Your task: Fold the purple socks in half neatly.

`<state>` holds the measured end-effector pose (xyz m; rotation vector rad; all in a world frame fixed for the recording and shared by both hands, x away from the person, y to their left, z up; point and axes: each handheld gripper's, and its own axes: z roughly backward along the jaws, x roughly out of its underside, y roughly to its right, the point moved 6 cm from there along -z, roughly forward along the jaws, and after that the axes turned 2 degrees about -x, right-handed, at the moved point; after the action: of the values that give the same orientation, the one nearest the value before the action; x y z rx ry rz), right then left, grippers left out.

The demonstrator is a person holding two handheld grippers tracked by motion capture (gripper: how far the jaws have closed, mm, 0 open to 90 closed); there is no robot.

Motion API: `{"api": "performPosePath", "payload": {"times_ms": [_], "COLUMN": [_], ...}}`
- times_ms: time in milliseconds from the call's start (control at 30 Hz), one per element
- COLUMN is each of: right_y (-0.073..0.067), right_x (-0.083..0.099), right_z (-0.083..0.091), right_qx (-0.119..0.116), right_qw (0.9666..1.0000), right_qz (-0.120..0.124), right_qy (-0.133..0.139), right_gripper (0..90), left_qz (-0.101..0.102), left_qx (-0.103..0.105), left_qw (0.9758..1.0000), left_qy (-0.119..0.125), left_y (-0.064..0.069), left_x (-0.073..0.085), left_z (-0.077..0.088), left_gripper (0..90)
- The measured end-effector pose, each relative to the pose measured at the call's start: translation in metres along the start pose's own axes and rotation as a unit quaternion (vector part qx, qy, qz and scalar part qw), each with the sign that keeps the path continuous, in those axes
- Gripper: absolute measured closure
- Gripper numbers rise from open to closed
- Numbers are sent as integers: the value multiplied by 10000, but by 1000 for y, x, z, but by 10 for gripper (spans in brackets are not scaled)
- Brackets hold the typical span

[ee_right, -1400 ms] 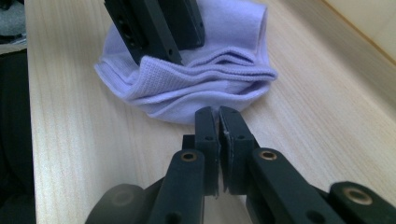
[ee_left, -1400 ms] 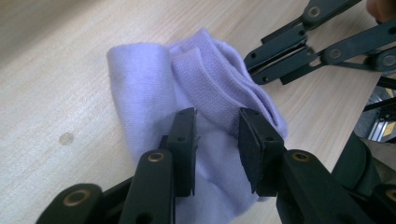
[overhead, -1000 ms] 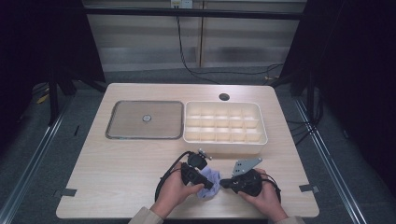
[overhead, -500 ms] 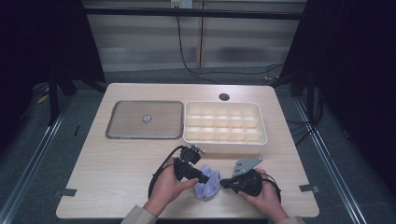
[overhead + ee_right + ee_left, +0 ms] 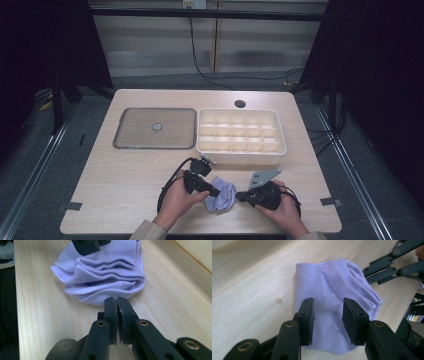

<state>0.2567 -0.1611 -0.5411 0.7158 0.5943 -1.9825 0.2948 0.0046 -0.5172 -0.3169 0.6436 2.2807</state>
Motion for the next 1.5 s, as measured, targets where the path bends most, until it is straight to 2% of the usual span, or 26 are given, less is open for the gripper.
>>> {"api": "performPosePath", "payload": {"times_ms": [133,333,467,600,767,1233,1500], "right_y": [0,0,-1,0,-1,-1,-1], "right_x": [0,0,0,0,0,0,0], "right_z": [0,0,0,0,0,0,0], "right_qx": [4,6,9,7,8,22,19], "right_qw": [10000,10000,10000,10000,10000,10000,10000], "right_qz": [-9,-18,-17,-21,-20,-10,2], "right_qy": [-4,-9,-10,-7,-7,-5,0], "right_gripper": [867,866,867,867,867,867,868], "left_qz": [-41,-80,64,195,235,320,342], "left_qx": [47,-40,-117,-134,-145,-124,-111], "left_qw": [10000,9997,9996,9995,9995,9994,9993], "left_qy": [50,219,258,228,139,41,67], "left_y": [1,-1,-8,-16,-20,-22,-20], "left_x": [-2,-7,-6,-1,4,7,7], "left_z": [5,19,22,20,17,9,6], "left_gripper": [594,578,571,571,580,627,674]}}
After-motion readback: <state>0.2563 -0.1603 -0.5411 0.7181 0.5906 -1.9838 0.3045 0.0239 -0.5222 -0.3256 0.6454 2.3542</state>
